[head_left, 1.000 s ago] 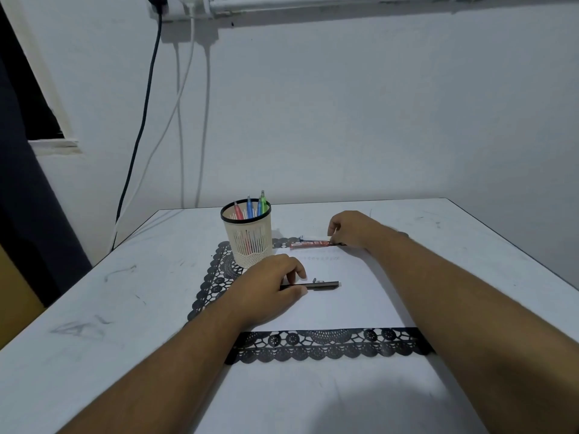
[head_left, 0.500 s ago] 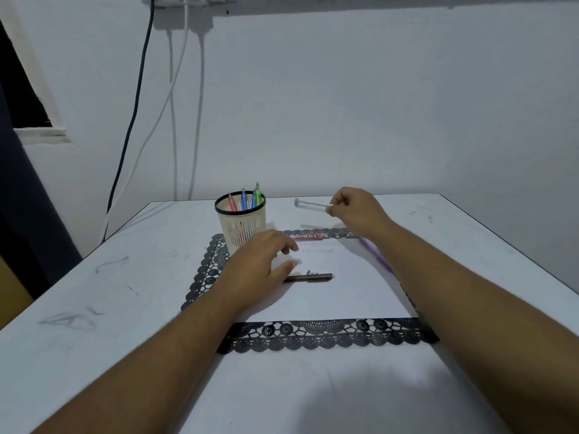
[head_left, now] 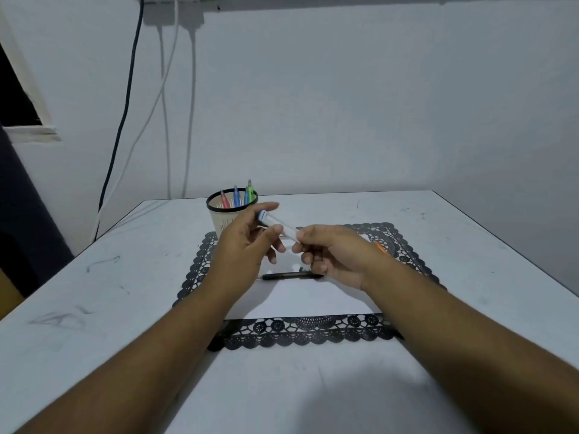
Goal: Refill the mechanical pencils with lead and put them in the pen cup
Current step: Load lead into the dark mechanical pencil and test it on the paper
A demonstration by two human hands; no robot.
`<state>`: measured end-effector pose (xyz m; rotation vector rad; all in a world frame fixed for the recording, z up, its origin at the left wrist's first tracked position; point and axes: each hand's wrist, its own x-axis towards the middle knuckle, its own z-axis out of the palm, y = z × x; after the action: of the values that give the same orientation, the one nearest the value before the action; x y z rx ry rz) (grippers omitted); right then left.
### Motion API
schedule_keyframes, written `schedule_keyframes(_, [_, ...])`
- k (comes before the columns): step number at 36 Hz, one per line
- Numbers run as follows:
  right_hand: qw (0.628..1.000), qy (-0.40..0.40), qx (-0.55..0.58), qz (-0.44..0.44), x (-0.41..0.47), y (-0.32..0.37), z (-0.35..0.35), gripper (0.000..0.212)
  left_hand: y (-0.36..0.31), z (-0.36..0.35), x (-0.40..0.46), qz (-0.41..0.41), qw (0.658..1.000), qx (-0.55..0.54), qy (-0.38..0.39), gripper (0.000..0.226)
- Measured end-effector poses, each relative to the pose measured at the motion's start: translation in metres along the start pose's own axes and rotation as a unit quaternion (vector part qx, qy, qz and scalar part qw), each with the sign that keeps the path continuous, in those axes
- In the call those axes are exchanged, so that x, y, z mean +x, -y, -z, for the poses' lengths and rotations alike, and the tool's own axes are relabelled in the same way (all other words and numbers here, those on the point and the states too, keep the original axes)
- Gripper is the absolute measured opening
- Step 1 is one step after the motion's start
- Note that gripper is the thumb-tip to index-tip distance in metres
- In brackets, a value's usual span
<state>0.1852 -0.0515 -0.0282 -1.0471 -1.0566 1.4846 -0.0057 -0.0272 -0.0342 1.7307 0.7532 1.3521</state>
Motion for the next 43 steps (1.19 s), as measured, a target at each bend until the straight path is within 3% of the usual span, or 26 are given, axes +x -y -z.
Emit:
schedule_keyframes(4, [0.996, 0.059, -0.062, 0.000, -0.003, -0.007, -0.002, 0.006, -0.002, -0.003, 0.001, 0.035, 0.997, -0.074, 0.010, 0.019])
schedule_keyframes(8, [0.986, 0.094, -0.139, 0.008, -0.004, -0.009, -0.004, 0.018, -0.001, -0.006, 0.002, 0.089, 0.988, -0.123, 0.024, 0.029])
schedule_keyframes(11, [0.986, 0.106, -0.125, 0.007, -0.004, -0.007, -0.007, 0.010, 0.000, -0.004, 0.003, 0.106, 0.981, -0.148, 0.059, 0.043])
schedule_keyframes(14, [0.991, 0.116, -0.064, -0.007, -0.002, -0.007, -0.006, 0.026, 0.001, 0.000, 0.002, 0.108, 0.976, -0.164, 0.096, 0.044])
schedule_keyframes(17, [0.994, 0.106, -0.029, -0.022, -0.003, -0.008, -0.004, 0.014, 0.000, 0.000, -0.001, 0.087, 0.987, -0.108, 0.085, 0.035])
schedule_keyframes(20, [0.993, 0.060, -0.103, -0.019, -0.004, -0.008, -0.003, 0.016, 0.001, 0.000, -0.002, 0.015, 0.998, 0.034, 0.041, 0.033])
schedule_keyframes(23, [0.984, -0.005, -0.174, 0.045, -0.006, -0.001, -0.004, 0.021, 0.004, 0.002, 0.000, -0.095, 0.964, 0.247, 0.036, 0.036])
schedule_keyframes(26, [0.990, -0.003, -0.109, 0.091, -0.008, 0.006, -0.004, 0.030, 0.011, 0.007, 0.003, -0.123, 0.930, 0.340, 0.064, 0.043])
schedule_keyframes(33, [0.989, -0.028, -0.097, 0.111, -0.010, 0.003, -0.002, 0.017, 0.012, 0.004, 0.000, -0.112, 0.926, 0.343, 0.116, 0.038])
schedule_keyframes(39, [0.994, -0.022, -0.048, 0.097, -0.011, 0.006, -0.001, 0.013, 0.003, 0.006, -0.003, -0.089, 0.957, 0.256, 0.100, 0.005])
schedule_keyframes(43, [0.997, -0.008, -0.008, 0.083, -0.014, 0.010, -0.003, 0.012, 0.000, 0.007, -0.004, -0.088, 0.967, 0.212, 0.108, 0.004])
